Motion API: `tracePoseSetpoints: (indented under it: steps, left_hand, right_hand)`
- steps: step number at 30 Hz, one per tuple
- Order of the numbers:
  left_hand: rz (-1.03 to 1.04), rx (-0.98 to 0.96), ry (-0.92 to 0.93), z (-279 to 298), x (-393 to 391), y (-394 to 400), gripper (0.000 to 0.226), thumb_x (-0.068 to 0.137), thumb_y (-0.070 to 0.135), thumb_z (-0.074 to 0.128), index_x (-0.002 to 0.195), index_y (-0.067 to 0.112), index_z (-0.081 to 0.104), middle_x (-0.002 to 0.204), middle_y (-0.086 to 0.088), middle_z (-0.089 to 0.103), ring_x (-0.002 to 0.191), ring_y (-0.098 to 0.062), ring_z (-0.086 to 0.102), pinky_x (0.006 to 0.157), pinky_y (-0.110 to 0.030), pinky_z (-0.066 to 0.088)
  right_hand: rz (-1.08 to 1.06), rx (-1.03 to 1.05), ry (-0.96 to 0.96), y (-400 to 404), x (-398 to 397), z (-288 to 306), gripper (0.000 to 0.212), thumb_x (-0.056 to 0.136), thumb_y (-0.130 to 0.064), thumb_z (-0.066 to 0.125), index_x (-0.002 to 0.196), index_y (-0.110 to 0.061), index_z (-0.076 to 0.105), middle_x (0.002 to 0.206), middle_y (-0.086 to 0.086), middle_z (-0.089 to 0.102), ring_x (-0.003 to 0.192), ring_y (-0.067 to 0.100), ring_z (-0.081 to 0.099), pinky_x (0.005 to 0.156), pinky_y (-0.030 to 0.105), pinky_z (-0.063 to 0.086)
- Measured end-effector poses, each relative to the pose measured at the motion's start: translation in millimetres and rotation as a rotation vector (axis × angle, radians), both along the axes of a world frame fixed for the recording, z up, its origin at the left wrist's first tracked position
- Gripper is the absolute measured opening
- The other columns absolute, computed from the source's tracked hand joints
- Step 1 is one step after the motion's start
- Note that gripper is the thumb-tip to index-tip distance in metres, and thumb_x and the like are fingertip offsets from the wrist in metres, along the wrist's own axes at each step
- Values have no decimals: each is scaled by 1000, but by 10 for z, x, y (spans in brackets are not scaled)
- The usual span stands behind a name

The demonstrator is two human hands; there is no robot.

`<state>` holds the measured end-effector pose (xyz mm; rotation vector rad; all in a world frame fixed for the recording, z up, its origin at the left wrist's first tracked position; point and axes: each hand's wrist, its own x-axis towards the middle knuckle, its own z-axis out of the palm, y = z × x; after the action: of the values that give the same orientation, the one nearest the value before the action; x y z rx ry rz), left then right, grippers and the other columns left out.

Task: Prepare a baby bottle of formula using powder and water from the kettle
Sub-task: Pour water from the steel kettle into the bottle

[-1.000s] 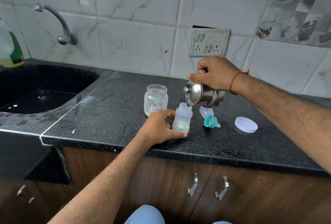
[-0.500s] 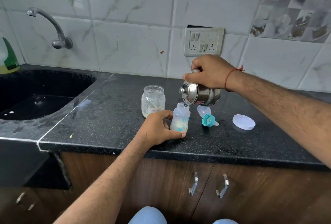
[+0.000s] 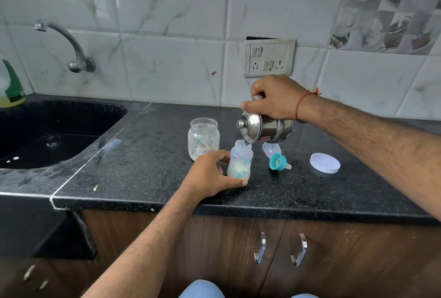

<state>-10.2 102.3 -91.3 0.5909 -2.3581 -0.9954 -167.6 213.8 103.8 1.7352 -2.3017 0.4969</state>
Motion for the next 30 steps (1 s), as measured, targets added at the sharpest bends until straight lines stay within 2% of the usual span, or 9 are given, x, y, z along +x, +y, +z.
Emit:
tracePoseSetpoints:
  steps: [13, 18, 20, 23, 27, 28, 30]
  left_hand:
    - [-3, 12, -4, 37, 10, 30, 63, 69, 42, 103, 124, 29, 75, 71, 49, 58, 62, 6, 51, 60, -10, 42]
    - [-1, 24, -1, 67, 33, 58, 59, 71, 38, 103, 123, 30, 75, 64, 39, 60, 60, 8, 51, 58, -7, 40]
    - [-7, 23, -4, 73, 37, 62, 60, 72, 38, 102, 123, 30, 74, 66, 46, 59, 62, 11, 52, 60, -6, 40]
    - [-5, 34, -8, 87, 40, 68, 60, 71, 38, 103, 124, 29, 74, 64, 42, 59, 62, 13, 52, 59, -6, 40]
    - [-9, 31, -8, 102, 50, 83, 60, 72, 39, 102, 124, 29, 75, 65, 50, 56, 62, 11, 52, 60, -7, 40]
    - [-7, 31, -3, 101, 51, 83, 60, 72, 39, 102, 124, 29, 75, 66, 49, 57, 62, 11, 52, 59, -7, 40]
    - [5, 30, 9, 100, 49, 82, 62, 70, 40, 103, 125, 28, 75, 66, 34, 61, 60, 10, 51, 58, -7, 39]
  right_hand:
    - [4, 19, 34, 5, 29, 32, 43, 90, -46, 74, 68, -18, 51, 65, -1, 51, 61, 15, 42, 57, 30, 34]
    - [3, 19, 46, -3, 43, 35, 43, 90, -46, 74, 67, -18, 50, 61, -6, 49, 59, 11, 41, 56, 28, 34]
    - [4, 21, 49, -7, 46, 41, 44, 90, -45, 74, 66, -19, 49, 60, -6, 48, 58, 11, 41, 56, 28, 34]
    - [7, 30, 57, -15, 49, 44, 44, 90, -46, 74, 65, -20, 48, 60, -7, 48, 59, 11, 42, 56, 28, 35]
    - [1, 34, 72, -34, 65, 42, 43, 89, -47, 74, 64, -21, 49, 60, -7, 50, 58, 10, 43, 55, 28, 34]
    - [1, 37, 76, -40, 66, 43, 43, 89, -47, 73, 65, -21, 50, 60, -7, 51, 58, 10, 44, 56, 28, 35]
    - [3, 42, 88, -52, 65, 41, 42, 89, -48, 73, 65, -21, 51, 62, -6, 53, 60, 11, 45, 57, 29, 36]
